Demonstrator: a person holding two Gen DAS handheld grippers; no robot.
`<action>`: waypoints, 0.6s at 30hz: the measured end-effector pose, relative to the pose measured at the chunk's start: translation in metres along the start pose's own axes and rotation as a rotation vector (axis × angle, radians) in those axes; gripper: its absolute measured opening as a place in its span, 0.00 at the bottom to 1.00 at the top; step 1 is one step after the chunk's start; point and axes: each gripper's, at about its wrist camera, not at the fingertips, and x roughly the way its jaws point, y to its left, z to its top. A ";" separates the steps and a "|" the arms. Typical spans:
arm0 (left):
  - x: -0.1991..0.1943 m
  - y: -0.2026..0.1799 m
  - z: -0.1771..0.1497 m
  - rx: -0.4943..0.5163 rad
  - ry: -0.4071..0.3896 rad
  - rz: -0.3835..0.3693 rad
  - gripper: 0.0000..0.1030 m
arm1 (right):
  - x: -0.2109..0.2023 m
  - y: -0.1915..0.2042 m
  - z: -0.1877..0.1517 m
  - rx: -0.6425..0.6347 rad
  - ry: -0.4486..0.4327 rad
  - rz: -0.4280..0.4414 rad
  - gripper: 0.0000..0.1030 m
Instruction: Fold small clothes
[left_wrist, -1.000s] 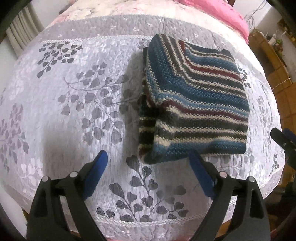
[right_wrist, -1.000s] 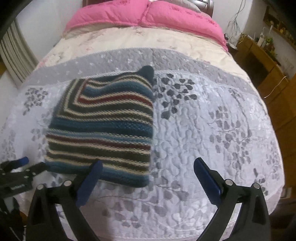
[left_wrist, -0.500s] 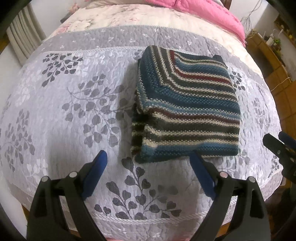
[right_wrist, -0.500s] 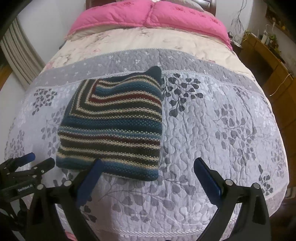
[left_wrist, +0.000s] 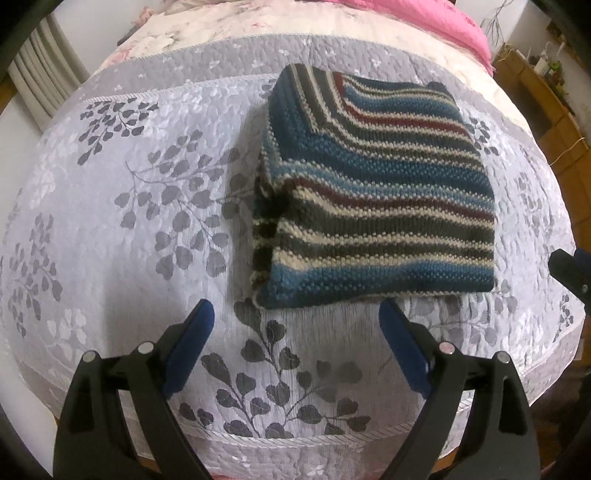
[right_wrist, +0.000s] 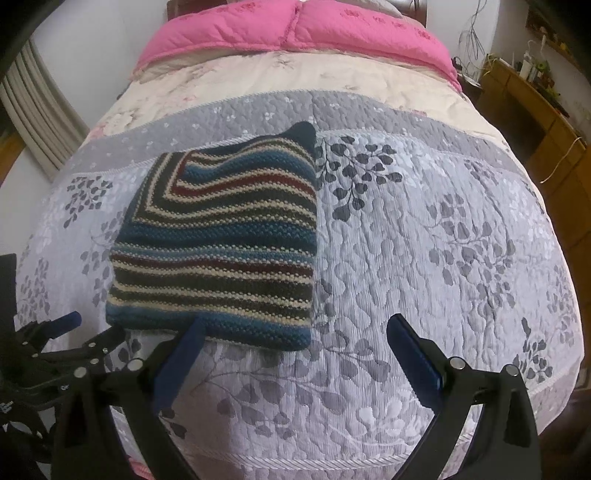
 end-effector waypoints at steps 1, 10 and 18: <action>0.001 0.000 -0.001 -0.001 0.001 0.000 0.87 | 0.001 -0.001 -0.001 0.001 0.001 0.003 0.96; 0.008 0.000 -0.009 -0.013 0.002 0.006 0.87 | 0.003 -0.001 -0.007 -0.005 -0.037 -0.008 0.96; 0.009 -0.001 -0.011 -0.005 -0.007 0.013 0.87 | 0.006 -0.006 -0.009 0.020 -0.017 0.001 0.96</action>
